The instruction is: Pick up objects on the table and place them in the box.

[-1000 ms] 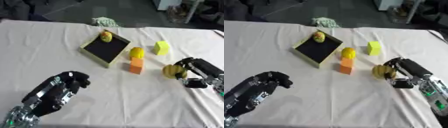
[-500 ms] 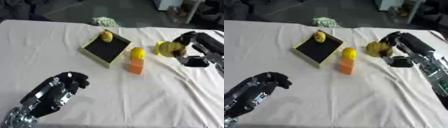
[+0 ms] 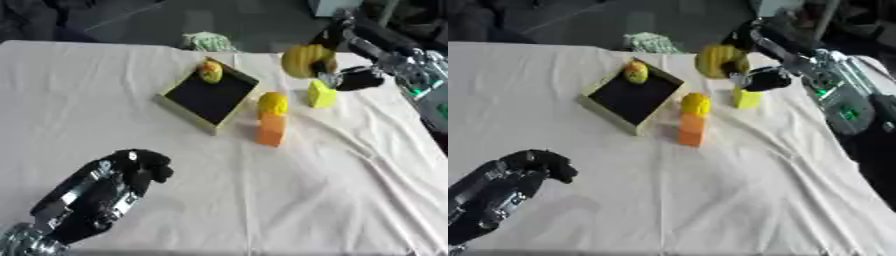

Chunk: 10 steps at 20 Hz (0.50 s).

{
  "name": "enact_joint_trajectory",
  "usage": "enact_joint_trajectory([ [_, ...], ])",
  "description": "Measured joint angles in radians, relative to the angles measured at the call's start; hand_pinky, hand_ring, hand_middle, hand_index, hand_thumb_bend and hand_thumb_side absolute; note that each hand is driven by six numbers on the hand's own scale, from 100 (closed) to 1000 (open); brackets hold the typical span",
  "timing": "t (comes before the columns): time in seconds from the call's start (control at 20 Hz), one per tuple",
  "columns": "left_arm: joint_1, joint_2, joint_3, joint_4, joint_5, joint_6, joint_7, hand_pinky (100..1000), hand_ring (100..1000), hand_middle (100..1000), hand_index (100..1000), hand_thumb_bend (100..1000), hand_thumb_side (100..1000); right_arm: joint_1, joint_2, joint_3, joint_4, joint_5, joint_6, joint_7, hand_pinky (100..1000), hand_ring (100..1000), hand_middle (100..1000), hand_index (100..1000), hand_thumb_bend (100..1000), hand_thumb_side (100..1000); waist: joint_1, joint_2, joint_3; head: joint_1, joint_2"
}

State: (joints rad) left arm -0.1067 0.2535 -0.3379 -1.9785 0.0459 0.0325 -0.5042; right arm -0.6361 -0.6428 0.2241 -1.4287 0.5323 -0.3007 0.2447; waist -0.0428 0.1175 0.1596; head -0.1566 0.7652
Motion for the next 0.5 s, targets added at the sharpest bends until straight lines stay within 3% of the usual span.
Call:
enact_joint_trajectory([
  [0.5,-0.028,-0.017,-0.016,0.000,0.013,-0.003,-0.018,746,754,623,785,100,650,-0.205,0.178,0.018,0.220,0.132,0.009,0.061,583,556,274,467,100,184,0.016,0.027,0.029,-0.051,0.000],
])
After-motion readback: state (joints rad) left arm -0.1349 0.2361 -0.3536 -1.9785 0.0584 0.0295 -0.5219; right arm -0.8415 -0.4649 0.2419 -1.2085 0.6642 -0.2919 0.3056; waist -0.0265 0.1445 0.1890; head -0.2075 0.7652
